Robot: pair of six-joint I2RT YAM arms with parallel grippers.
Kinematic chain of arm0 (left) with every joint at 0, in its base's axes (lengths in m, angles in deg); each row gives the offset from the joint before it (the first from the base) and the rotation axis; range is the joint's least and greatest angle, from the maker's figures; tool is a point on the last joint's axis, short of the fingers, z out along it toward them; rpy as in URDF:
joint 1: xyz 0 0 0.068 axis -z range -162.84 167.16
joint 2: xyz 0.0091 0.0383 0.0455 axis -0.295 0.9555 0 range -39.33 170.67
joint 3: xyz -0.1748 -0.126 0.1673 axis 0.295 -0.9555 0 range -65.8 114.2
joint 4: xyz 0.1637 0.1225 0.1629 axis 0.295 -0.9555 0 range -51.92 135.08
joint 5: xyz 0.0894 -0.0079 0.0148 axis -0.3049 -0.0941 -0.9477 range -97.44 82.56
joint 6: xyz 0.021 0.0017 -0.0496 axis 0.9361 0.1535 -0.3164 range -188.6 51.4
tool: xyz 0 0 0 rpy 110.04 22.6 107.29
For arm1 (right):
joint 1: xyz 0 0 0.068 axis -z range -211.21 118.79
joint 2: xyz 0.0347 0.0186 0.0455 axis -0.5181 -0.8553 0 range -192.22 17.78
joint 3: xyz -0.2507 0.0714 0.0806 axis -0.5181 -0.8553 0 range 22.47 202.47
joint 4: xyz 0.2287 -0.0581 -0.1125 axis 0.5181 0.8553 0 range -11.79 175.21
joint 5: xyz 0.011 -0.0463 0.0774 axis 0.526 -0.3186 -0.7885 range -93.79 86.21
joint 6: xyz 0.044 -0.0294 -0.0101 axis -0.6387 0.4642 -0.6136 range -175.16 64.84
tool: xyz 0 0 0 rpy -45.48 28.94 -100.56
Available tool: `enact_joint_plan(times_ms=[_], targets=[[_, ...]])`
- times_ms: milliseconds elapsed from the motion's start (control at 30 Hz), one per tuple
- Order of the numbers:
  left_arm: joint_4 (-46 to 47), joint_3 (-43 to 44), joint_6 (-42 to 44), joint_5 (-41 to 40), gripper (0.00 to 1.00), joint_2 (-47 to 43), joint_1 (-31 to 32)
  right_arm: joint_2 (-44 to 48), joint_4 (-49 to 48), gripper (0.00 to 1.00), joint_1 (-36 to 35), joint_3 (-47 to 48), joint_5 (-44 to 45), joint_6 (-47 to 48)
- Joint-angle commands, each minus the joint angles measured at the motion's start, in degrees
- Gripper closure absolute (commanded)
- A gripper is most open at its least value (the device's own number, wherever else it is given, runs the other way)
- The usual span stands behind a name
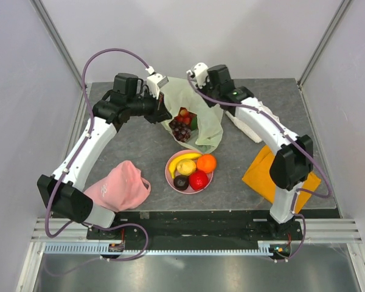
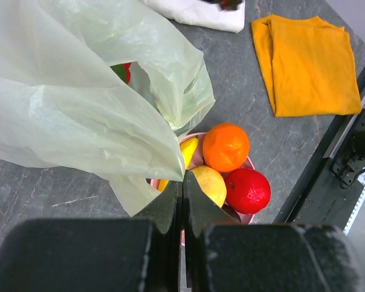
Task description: Take the fake fruits out of the plastic bag
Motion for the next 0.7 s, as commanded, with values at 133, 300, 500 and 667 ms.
enact_joint_plan(times_ms=[133,300,500,667], targets=[[3.35,4.2,-7.49,3.71,0.98,1.55,-2.77,11.24,3.57,0.82,-5.81,-10.88,-24.99,7.99],[4.75,5.52,-10.23,10.48,0.98,2.6,-4.88,2.57,1.3,0.84,-9.07,-11.34,-22.98,6.43],[4.84,6.32,-10.4,14.36,0.98,2.7,-4.89,-10.8,-5.9,0.93,-7.85,0.42,-7.52,-1.31],[4.05,4.82,-8.82,13.74,0.98,1.82,-4.89,-14.07,-8.99,0.95,-5.82,5.81,1.28,-1.68]])
